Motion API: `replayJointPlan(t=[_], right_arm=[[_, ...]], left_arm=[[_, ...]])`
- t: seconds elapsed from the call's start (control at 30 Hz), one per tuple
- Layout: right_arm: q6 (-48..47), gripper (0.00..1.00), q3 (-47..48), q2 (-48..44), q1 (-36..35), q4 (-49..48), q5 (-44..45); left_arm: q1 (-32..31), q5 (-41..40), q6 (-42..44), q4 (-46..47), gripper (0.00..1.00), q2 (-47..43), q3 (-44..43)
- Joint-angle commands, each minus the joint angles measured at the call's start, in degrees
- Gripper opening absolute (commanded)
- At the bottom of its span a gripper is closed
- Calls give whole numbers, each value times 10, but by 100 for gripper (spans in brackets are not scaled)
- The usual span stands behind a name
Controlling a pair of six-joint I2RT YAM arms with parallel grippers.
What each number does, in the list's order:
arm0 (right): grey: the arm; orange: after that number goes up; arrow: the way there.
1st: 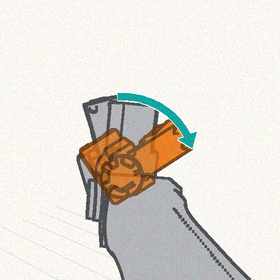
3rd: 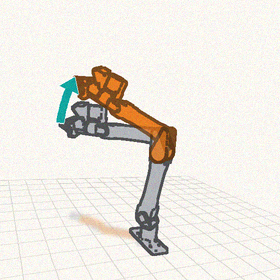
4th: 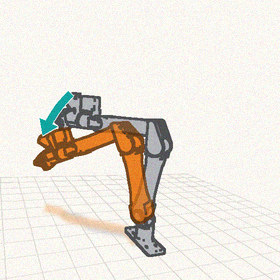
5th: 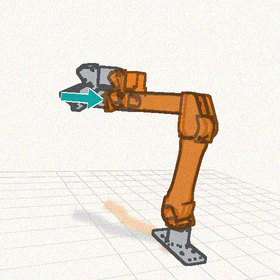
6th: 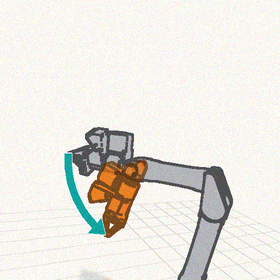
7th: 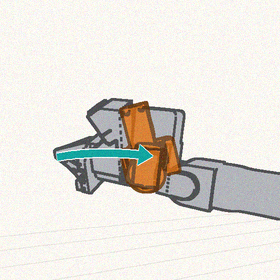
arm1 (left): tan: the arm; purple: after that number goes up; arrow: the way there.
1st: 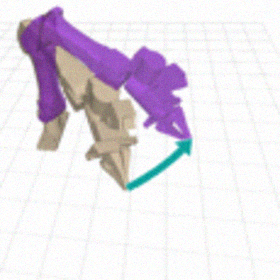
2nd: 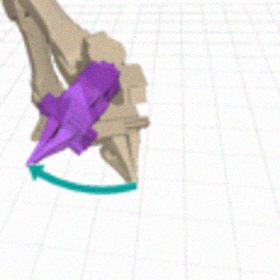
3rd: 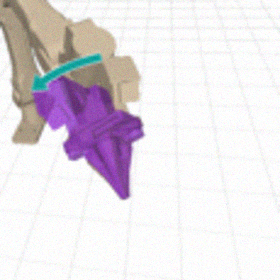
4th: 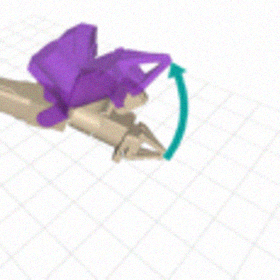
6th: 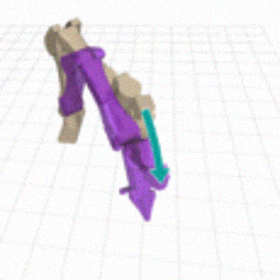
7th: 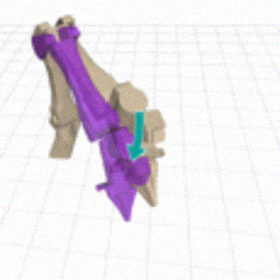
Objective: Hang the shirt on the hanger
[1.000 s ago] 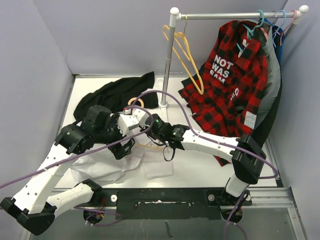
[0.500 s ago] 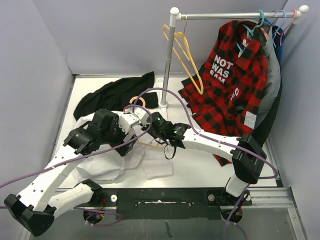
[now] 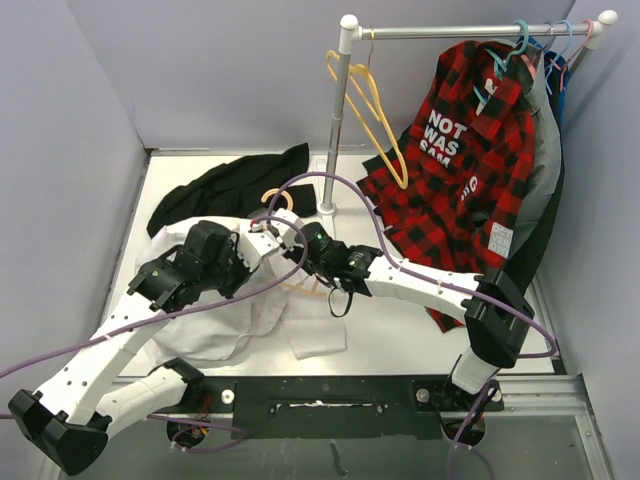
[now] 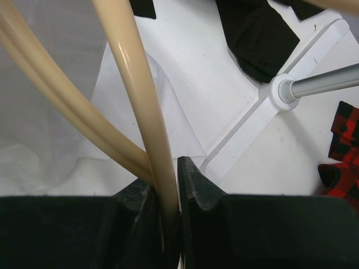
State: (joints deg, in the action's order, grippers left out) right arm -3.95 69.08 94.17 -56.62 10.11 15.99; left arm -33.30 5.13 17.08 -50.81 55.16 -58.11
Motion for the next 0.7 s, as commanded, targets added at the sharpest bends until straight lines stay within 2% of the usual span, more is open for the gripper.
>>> replayJointPlan(t=[0.0,0.13,0.2,0.23,0.27,0.3,0.67], right_arm=[[18,0,7,-42,5,-63,8],[19,0,4,-43,8,-65,6],[19,0,1,-43,9,-68,4],[19,0,0,-41,8,-70,3],[19,0,-1,-40,8,-72,3],[20,0,-1,-40,9,-73,2],[23,0,-9,-47,9,-77,8]], left_arm=[[-2,8,100,-14,0,-31,-30],[-1,58,116,-70,0,-53,-61],[-1,48,90,-63,69,-57,-59],[-2,45,90,-55,92,-63,-53],[-2,43,95,-44,97,-69,-41],[-2,43,102,-31,98,-76,-33],[-14,41,176,75,98,-75,33]])
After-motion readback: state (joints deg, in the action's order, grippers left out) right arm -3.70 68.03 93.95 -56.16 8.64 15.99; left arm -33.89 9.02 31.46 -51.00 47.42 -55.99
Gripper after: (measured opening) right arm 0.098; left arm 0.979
